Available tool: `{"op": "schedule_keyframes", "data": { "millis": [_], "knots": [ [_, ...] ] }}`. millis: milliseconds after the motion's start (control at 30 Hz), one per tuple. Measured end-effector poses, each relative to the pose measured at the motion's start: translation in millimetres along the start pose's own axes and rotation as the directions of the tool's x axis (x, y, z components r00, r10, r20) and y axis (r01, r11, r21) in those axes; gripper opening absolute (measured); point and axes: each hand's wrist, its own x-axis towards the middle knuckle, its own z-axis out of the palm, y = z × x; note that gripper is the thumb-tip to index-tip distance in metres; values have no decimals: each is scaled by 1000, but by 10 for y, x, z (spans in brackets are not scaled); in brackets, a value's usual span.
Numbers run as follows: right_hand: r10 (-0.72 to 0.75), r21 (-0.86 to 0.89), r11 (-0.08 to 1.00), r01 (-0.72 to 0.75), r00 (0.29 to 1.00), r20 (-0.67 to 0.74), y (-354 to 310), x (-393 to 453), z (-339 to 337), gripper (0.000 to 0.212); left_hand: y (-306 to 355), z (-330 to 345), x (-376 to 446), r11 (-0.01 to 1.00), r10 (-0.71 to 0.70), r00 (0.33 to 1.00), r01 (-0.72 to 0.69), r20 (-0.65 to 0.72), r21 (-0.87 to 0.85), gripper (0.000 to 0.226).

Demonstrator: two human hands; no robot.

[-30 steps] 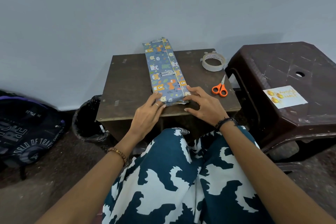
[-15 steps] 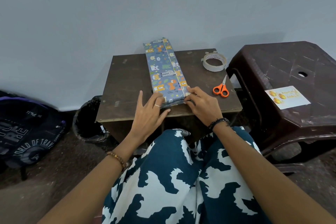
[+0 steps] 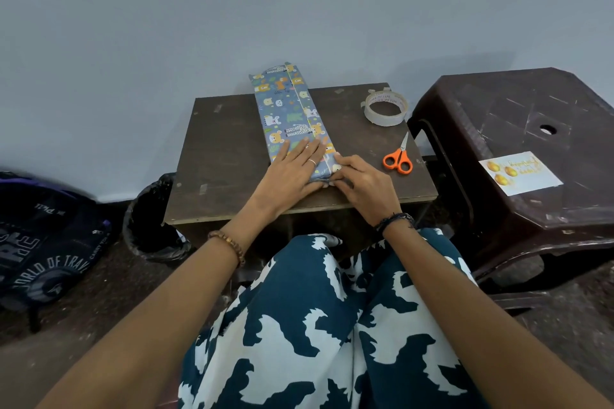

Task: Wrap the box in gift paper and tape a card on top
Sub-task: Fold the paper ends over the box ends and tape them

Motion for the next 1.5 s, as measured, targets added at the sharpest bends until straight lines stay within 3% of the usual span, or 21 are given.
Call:
{"op": "schedule_keyframes", "data": {
  "millis": [133,300,600,700,900,1133,1500],
  "knots": [
    [-11,28,1000,9,998,62,4,-20,2,21,-32,69,11,999,25,998,-24,-57,22,68],
    [186,194,957,-214,971,153,0,-18,-19,32,-19,86,25,1000,26,999,-26,-31,-6,71],
    [193,246,944,-221,972,132,-20,25,-24,48,-20,46,11,999,14,999,-16,-46,-40,72],
    [259,294,911,-289,956,139,-23,33,-27,45,-8,51,8,999,22,995,-26,-96,-41,67],
    [265,325,897,-299,953,143,-52,38,-56,42,35,21,10,994,-19,997,11,-70,-108,70],
    [278,435,813,-386,915,293,25,53,-129,54,20,51,14,996,-11,994,2,-104,-89,65],
    [309,452,803,-388,920,240,57,71,-130,43,2,58,16,994,-11,997,3,-74,-106,71]
  ]
}}
